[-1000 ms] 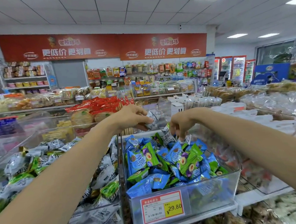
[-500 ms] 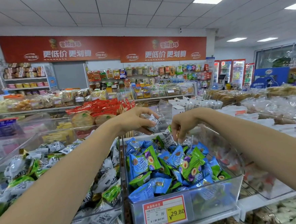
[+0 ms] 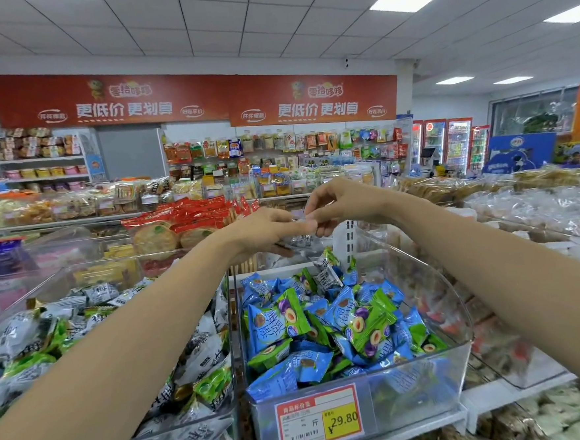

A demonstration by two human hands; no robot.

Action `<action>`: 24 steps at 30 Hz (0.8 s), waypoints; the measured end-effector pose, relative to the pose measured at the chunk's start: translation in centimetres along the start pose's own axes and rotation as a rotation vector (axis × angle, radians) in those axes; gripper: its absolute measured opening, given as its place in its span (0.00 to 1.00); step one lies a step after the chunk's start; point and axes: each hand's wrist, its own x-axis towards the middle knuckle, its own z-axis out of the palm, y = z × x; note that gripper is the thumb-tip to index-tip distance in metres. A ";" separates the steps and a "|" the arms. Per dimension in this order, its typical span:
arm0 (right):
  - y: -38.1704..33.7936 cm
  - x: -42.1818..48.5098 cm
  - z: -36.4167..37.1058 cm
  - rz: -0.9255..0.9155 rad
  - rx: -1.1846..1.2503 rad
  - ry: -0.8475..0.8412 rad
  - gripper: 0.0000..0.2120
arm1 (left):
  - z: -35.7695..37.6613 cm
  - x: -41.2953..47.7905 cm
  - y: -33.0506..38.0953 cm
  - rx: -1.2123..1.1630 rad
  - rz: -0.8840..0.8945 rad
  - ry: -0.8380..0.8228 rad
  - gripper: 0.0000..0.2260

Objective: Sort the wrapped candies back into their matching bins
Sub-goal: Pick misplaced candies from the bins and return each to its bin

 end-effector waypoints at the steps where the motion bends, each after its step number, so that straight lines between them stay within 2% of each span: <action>1: 0.0 0.0 0.1 0.008 0.032 -0.023 0.07 | -0.1 0.1 -0.1 0.020 0.012 0.009 0.15; 6: 1.1 0.5 -0.4 0.107 0.009 -0.045 0.14 | -1.5 -0.1 -0.4 0.100 -0.005 0.061 0.11; 11: 2.4 1.3 0.7 0.272 -0.315 -0.200 0.06 | -3.1 -0.2 -1.4 0.138 -0.047 0.030 0.19; 15: 3.6 2.3 3.1 0.404 -0.487 -0.245 0.13 | -3.8 -0.4 -1.5 0.153 -0.038 -0.005 0.23; 19: 3.9 2.6 4.9 0.406 -0.527 -0.172 0.17 | -3.8 -0.7 -1.3 0.136 -0.005 -0.029 0.14; 24: 3.7 2.4 5.2 0.410 -0.552 -0.070 0.07 | -4.4 -0.6 -2.0 0.100 -0.003 -0.062 0.13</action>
